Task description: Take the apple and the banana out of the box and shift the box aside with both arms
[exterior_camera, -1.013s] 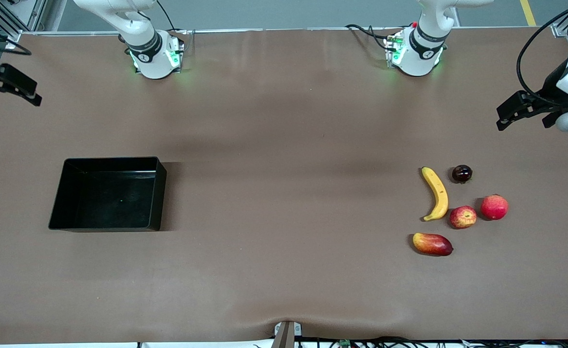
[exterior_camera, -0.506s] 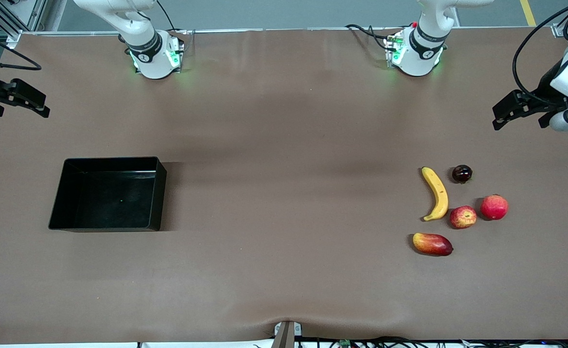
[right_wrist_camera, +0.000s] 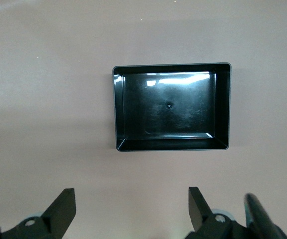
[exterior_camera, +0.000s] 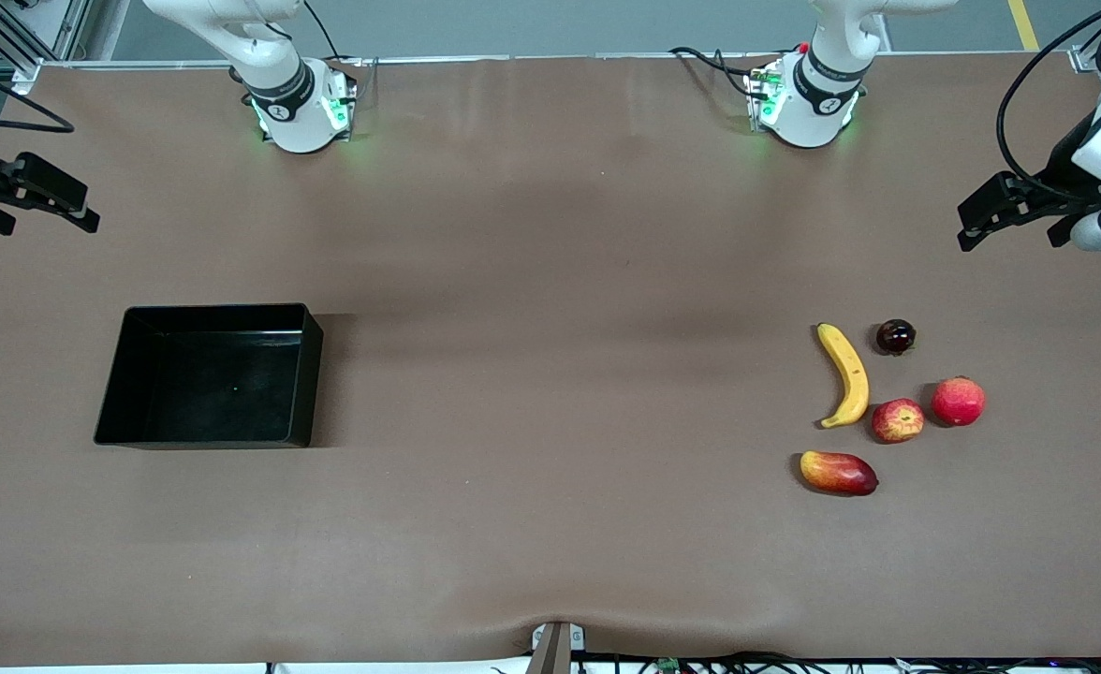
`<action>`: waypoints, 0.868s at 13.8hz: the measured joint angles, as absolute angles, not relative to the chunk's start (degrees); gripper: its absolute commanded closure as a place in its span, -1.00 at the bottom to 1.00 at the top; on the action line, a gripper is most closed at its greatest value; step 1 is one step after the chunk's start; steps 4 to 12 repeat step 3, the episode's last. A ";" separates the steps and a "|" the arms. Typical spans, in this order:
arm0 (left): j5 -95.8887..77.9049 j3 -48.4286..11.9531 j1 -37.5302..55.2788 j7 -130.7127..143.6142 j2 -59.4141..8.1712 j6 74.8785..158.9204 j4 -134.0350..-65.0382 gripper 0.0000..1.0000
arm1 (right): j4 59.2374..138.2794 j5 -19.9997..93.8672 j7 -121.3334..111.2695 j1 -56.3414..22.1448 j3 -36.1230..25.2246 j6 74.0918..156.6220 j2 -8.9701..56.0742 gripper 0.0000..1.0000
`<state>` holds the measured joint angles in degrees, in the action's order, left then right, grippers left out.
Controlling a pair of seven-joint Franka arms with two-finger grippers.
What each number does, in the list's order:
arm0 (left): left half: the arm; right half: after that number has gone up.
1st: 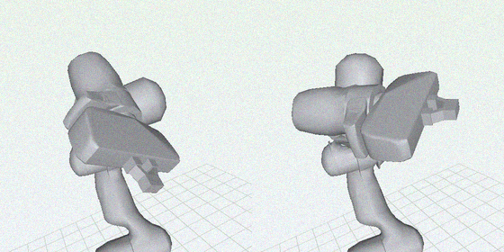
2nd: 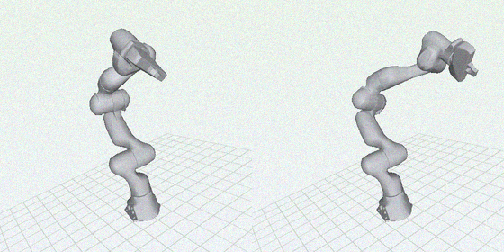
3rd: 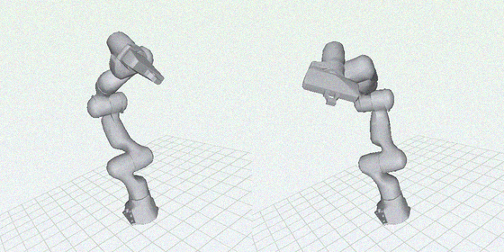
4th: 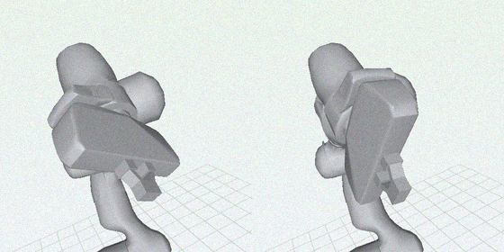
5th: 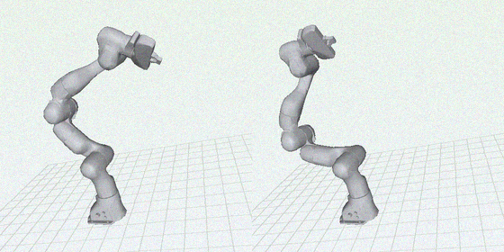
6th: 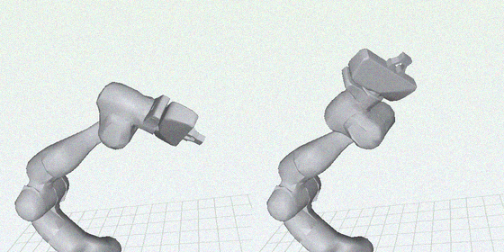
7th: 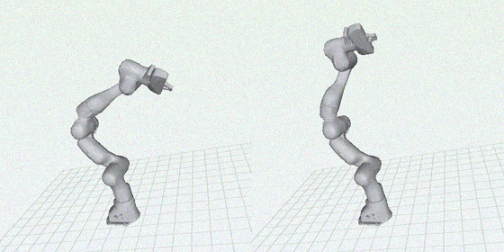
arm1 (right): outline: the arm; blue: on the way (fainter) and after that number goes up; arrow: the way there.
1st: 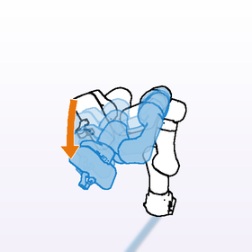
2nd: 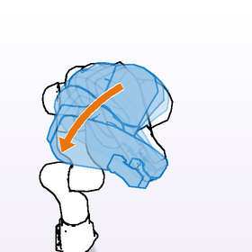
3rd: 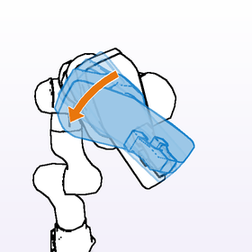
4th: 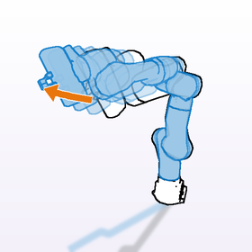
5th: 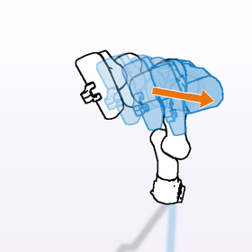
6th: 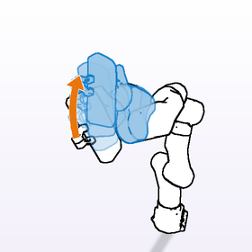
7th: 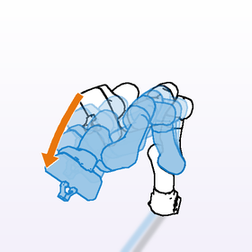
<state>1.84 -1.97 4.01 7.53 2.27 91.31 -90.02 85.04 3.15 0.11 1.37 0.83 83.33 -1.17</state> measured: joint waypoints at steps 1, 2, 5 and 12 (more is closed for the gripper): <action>1.84 -1.95 4.00 7.54 2.27 91.24 -90.01 -1.00 | 85.04 3.15 0.10 1.37 0.87 83.32 -1.17 -1.00; 1.84 -1.94 3.99 7.54 2.27 91.06 -90.01 -1.00 | 85.05 3.15 0.10 1.40 0.86 83.31 -1.17 -1.00; 1.84 -1.94 3.98 7.53 2.27 90.91 -90.01 -1.00 | 85.06 3.15 0.09 1.47 0.86 83.31 -1.17 -1.00; 1.84 -1.94 3.98 7.53 2.27 90.91 -90.01 -1.00 | 85.06 3.15 0.09 1.47 0.86 83.31 -1.17 -1.00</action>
